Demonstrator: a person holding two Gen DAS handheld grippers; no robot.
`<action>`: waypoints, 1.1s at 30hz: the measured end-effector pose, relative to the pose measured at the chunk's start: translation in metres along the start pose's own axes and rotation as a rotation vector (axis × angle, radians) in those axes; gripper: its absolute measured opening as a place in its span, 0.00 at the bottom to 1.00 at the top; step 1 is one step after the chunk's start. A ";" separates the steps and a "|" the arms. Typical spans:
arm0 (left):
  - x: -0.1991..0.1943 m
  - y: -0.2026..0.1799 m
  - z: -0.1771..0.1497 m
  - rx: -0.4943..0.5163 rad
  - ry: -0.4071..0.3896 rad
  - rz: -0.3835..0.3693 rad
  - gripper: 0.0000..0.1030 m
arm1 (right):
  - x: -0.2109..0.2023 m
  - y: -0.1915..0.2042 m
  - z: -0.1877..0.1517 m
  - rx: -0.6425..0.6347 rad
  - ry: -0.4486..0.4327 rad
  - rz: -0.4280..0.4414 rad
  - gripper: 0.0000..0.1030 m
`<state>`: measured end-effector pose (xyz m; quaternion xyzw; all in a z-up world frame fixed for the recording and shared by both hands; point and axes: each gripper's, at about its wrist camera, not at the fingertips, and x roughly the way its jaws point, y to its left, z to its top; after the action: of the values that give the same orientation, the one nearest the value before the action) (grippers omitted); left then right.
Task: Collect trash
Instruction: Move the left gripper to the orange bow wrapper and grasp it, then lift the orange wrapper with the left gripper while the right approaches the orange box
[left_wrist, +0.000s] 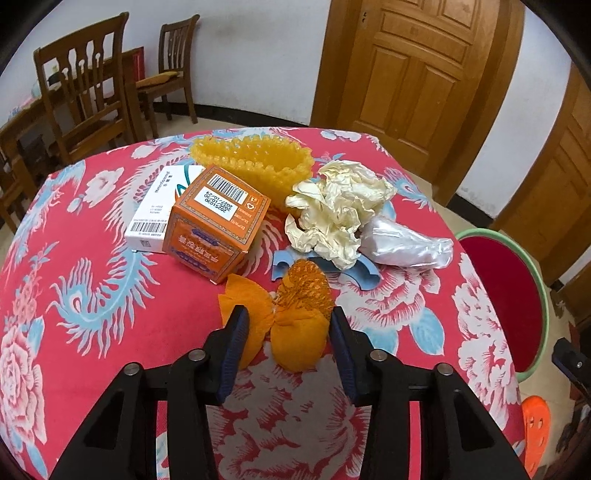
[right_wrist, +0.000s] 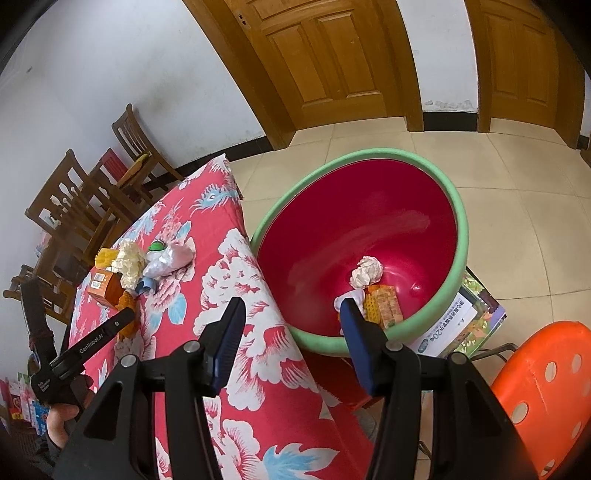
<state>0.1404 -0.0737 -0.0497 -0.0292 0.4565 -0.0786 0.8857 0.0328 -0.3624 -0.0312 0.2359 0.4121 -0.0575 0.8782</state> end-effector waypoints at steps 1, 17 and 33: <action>-0.001 0.000 0.000 0.001 -0.003 -0.007 0.38 | 0.000 0.001 -0.001 -0.002 0.001 0.001 0.54; -0.034 0.018 -0.008 -0.033 -0.048 -0.105 0.18 | -0.005 0.028 -0.006 -0.055 0.005 0.020 0.54; -0.084 0.093 -0.007 -0.172 -0.156 -0.069 0.18 | 0.010 0.122 -0.014 -0.207 0.061 0.087 0.54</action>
<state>0.0970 0.0323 0.0020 -0.1267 0.3900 -0.0671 0.9096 0.0651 -0.2474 -0.0019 0.1632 0.4319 0.0308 0.8865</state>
